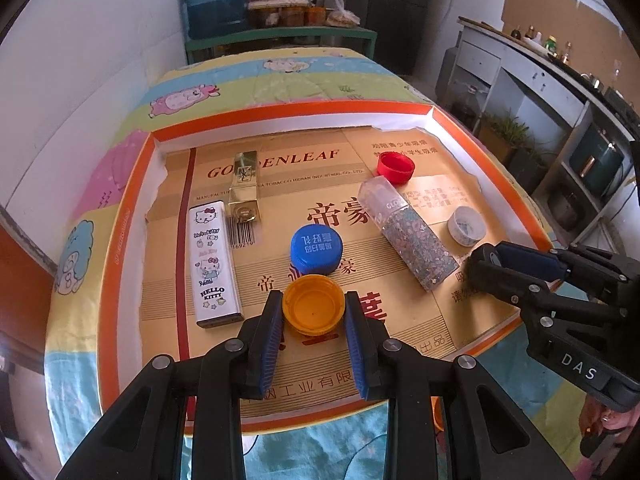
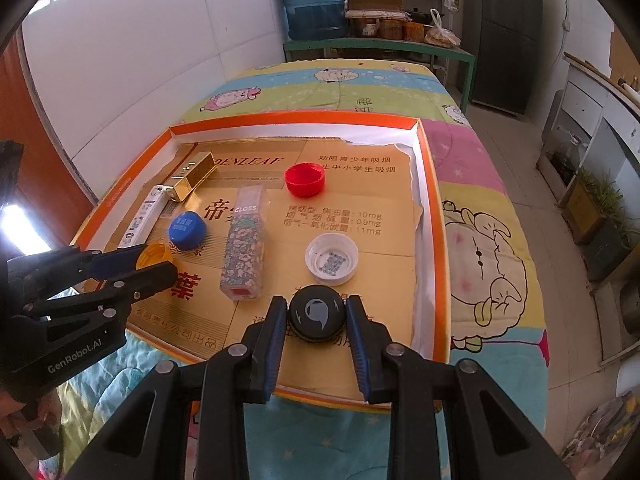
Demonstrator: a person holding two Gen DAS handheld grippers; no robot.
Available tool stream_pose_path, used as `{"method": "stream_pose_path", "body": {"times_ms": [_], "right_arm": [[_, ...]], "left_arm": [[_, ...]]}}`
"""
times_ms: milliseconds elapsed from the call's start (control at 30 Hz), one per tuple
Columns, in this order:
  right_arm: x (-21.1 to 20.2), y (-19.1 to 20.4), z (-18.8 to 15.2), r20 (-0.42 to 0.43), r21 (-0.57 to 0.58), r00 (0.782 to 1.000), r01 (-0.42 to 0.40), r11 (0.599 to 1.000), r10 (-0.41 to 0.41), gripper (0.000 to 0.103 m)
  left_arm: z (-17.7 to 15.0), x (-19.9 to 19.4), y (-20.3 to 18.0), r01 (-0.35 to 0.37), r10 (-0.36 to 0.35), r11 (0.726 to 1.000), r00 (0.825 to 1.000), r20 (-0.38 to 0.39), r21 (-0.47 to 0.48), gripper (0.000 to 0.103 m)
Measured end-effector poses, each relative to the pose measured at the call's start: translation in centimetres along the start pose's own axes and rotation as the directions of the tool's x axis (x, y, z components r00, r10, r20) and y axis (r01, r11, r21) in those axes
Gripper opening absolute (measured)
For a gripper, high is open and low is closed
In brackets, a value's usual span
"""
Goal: Organize rigid objects
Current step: 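Release the orange cap into the box with the left tool while the right tool releases the black cap, then withdraw both tools from the box toward the orange cap and teal lighter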
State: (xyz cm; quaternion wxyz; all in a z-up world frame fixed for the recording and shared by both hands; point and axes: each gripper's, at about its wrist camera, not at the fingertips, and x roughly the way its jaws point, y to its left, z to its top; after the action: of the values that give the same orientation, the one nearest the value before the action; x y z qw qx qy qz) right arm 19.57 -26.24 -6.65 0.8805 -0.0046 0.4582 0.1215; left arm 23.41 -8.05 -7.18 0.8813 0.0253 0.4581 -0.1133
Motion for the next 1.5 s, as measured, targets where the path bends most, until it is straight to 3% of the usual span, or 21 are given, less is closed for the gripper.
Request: {"method": "stream_pose_path", "body": {"times_ms": [300, 833, 1200, 1500], "right_arm": [[0.1, -0.1, 0.1, -0.001, 0.012, 1.0, -0.001, 1.0, 0.001, 0.031], [-2.3, 0.3, -1.0, 0.078, 0.069, 0.996, 0.048, 0.996, -0.053, 0.031], [-5.8, 2.3, -3.2, 0.128, 0.106, 0.991, 0.022, 0.994, -0.036, 0.031], [-9.2, 6.1, -6.2, 0.182, 0.068, 0.982, 0.031, 0.997, -0.043, 0.031]], "left_arm": [[-0.2, -0.3, 0.4, 0.031, -0.031, 0.999, 1.0, 0.006, -0.018, 0.042], [-2.4, -4.1, 1.3, 0.047, -0.04, 0.995, 0.996, 0.084, -0.091, 0.042], [-5.6, -8.7, 2.4, 0.097, -0.074, 0.986, 0.985, 0.157, -0.139, 0.043], [-9.5, -13.2, 2.0, 0.092, -0.058, 0.986, 0.971, 0.23, -0.141, 0.043]]}}
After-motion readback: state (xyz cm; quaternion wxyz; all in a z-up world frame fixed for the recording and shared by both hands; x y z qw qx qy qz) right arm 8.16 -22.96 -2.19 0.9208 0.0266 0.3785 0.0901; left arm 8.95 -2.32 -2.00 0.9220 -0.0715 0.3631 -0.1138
